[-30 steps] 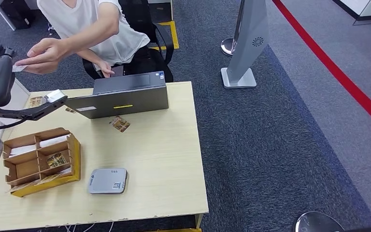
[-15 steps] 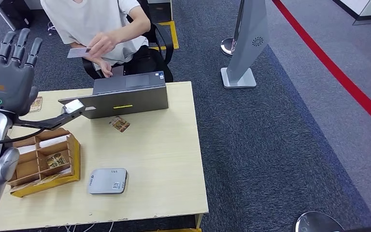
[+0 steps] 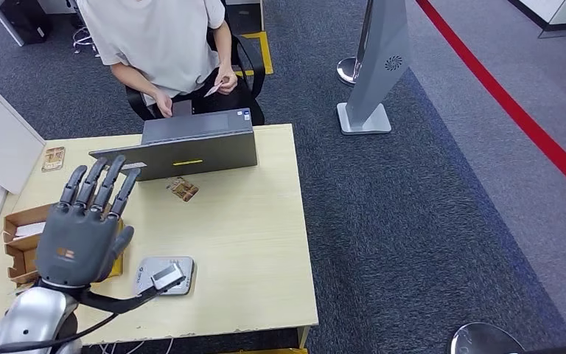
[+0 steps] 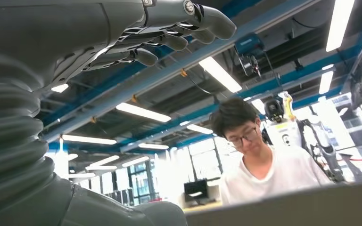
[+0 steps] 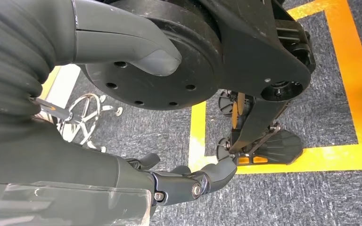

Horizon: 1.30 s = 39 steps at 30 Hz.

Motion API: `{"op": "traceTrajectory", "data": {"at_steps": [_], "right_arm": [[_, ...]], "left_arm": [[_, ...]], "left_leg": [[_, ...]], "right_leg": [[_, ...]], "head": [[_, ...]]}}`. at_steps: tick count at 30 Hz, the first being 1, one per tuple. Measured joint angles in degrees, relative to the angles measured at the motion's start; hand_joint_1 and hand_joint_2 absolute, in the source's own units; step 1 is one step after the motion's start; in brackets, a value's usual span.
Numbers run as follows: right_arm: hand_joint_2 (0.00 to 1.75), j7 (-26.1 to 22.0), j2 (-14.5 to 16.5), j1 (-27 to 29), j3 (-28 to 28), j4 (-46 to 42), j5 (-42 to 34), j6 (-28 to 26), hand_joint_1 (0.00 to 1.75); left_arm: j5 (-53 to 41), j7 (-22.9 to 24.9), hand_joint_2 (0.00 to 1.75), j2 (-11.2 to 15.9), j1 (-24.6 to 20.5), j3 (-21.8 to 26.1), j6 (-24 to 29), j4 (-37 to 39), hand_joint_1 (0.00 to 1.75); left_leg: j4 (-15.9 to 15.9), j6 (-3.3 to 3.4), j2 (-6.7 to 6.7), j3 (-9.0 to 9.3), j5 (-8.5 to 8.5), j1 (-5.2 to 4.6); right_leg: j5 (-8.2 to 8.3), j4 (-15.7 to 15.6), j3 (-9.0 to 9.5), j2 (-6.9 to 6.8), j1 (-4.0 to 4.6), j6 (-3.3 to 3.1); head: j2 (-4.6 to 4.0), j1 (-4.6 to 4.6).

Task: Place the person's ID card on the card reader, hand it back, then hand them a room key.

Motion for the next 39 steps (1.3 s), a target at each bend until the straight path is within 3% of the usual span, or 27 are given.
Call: {"op": "traceTrajectory", "data": {"at_steps": [9, 16, 27, 39], "right_arm": [[1.75, 0.43, -0.04, 0.30, 0.01, 0.32, -0.22, -0.34, 0.00], [1.75, 1.10, -0.11, 0.37, 0.06, 0.58, -0.22, -0.40, 0.00], [1.75, 2.04, -0.45, 0.61, 1.18, 0.98, -0.43, -0.46, 0.00], [1.75, 1.91, -0.86, 0.60, 2.34, 1.06, -0.69, -0.28, 0.00]], "left_arm": [[0.05, 0.31, 1.75, -0.20, 11.97, -0.58, 6.40, -1.46, 0.00], [0.11, 1.07, 1.75, -0.30, 15.88, 0.18, 7.27, -0.83, 0.00], [0.00, 1.30, 1.75, -2.13, 19.71, 12.42, 14.16, 11.34, 0.00], [-0.20, 1.74, 1.75, -3.23, 20.65, 23.64, 17.52, 20.75, 0.00]], "left_leg": [[-0.01, 0.00, 0.02, -0.01, 0.00, 0.01], [-0.01, 0.01, 0.02, -0.02, -0.01, 0.01], [-0.02, 0.01, 0.01, -0.02, 0.00, 0.02], [-0.02, 0.01, 0.00, -0.04, 0.00, 0.02]], "right_leg": [[-0.01, 0.00, -0.01, 0.01, 0.01, 0.00], [-0.02, 0.00, 0.00, -0.02, 0.01, 0.01], [-0.02, 0.01, 0.01, -0.03, 0.02, 0.01], [-0.02, 0.01, 0.01, -0.06, 0.02, 0.01]], "head": [[0.00, -0.01], [0.00, -0.01], [-0.01, -0.02], [0.00, -0.01]]}}
